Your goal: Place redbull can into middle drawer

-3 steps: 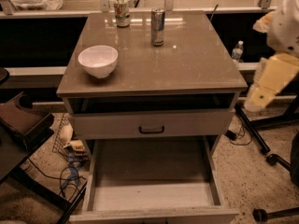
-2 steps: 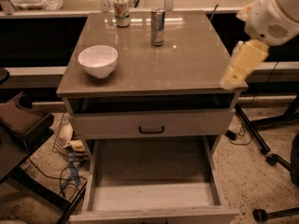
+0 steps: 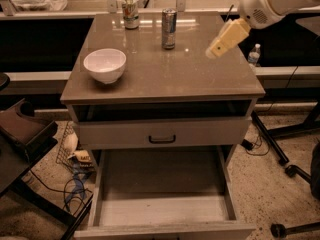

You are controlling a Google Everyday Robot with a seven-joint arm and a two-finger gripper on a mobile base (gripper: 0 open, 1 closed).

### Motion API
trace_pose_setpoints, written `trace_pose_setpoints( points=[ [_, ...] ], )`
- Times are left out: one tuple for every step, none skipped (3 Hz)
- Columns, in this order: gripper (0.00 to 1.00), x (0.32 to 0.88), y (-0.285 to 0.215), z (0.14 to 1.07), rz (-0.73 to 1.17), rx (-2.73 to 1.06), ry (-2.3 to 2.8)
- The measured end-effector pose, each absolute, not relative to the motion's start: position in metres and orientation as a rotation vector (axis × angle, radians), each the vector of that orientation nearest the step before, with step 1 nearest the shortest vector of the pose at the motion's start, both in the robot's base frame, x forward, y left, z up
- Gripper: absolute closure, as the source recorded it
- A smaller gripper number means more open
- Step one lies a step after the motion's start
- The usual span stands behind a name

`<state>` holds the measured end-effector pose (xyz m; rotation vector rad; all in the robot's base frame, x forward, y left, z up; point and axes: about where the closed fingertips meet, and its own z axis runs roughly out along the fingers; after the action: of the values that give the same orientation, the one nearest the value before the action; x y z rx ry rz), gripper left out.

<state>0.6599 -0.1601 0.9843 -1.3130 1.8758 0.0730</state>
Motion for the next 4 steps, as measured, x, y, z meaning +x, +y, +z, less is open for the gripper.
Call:
trace_pose_setpoints(
  points=[
    [0.00, 0.696, -0.156, 0.983, 0.149, -1.155, 1.806],
    [0.00, 0.714, -0.157, 0.978, 0.189, -1.008, 1.765],
    [0.00, 0.727, -0.156, 0.967, 0.241, -0.876, 1.739],
    [0.00, 0.731, -0.156, 0.971, 0.236, -0.855, 1.725]
  ],
)
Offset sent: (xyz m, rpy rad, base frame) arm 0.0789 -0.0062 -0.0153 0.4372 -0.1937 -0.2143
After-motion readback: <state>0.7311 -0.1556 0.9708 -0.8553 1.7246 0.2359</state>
